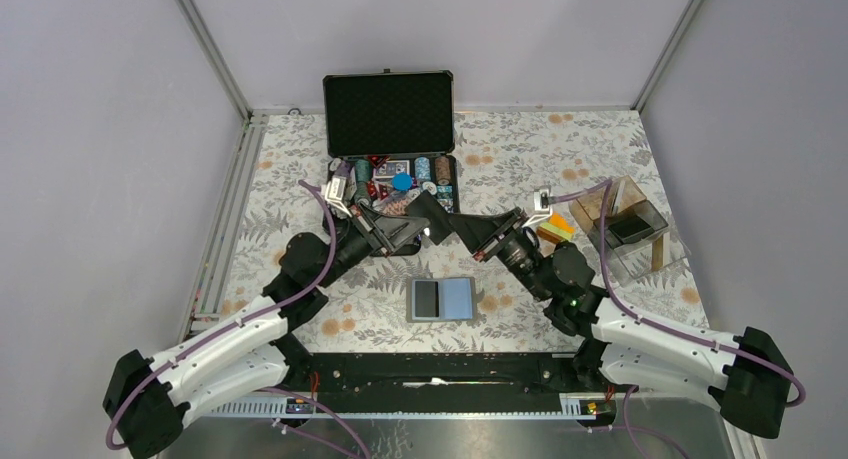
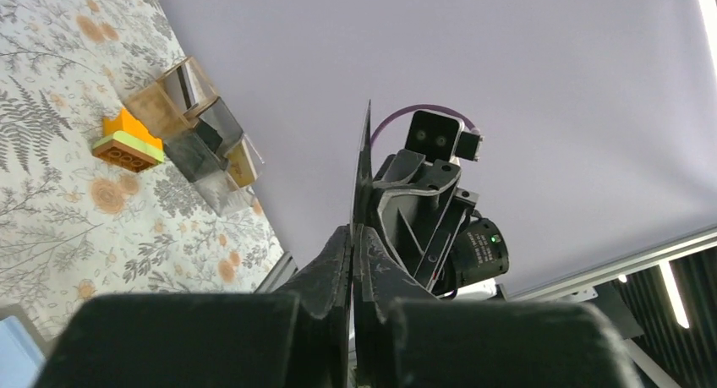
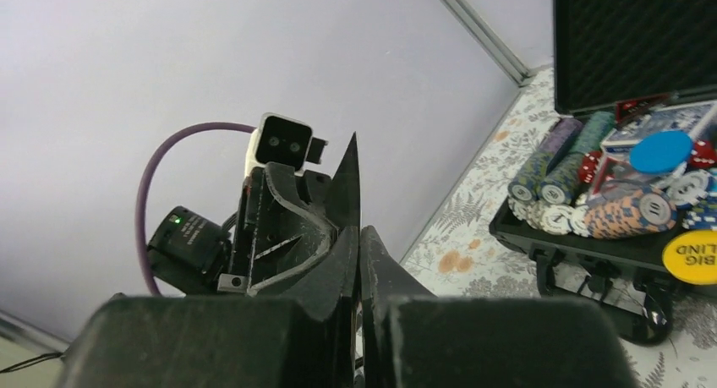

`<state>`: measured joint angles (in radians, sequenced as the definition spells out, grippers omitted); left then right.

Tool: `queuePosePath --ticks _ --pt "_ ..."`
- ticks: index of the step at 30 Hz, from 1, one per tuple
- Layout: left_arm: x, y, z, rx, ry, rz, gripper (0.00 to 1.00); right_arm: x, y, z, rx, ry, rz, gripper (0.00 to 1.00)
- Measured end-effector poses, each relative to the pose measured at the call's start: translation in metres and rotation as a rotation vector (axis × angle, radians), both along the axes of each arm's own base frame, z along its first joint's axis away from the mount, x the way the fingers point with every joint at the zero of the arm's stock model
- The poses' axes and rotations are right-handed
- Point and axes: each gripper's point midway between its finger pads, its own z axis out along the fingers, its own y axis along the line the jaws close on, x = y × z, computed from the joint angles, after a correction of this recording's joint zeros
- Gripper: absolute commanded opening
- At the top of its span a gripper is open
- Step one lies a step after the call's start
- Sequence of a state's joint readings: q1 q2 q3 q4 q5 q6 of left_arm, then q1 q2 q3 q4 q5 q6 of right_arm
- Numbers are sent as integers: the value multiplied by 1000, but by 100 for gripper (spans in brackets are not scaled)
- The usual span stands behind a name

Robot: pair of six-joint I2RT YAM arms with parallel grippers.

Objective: Put the credit cards into the card holder
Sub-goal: Insert the credit card into the card holder.

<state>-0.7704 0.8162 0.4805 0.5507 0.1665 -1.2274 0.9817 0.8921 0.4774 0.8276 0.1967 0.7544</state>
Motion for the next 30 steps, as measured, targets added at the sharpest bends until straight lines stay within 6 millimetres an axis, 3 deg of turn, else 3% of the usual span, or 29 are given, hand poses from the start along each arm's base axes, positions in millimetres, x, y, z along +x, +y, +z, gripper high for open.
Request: queuePosePath --ticks 4,5,6,11,13,17,20,24,30 --pt "3 -2 -13 48 18 7 0 6 -2 -21 -68 52 -34 62" --pt "4 -3 -20 82 33 10 0 8 -3 -31 -106 78 -48 73" --pt "5 -3 -28 122 46 13 0 10 -5 -42 -149 105 -60 77" --pt "18 11 -82 341 122 35 0 14 -32 -107 -420 253 -166 81" --pt "22 17 -117 457 175 13 0 11 -44 -135 -534 314 -188 80" --pt "9 18 -191 686 310 -142 0 -2 -63 -198 -776 446 -185 78" --pt "-9 18 -231 783 396 -270 0 -12 -75 -240 -929 539 -175 75" --pt "-22 17 -251 812 448 -356 0 -20 -82 -269 -1028 612 -157 68" --pt "-20 3 -254 763 427 -407 0 -22 -83 -278 -1053 634 -153 46"
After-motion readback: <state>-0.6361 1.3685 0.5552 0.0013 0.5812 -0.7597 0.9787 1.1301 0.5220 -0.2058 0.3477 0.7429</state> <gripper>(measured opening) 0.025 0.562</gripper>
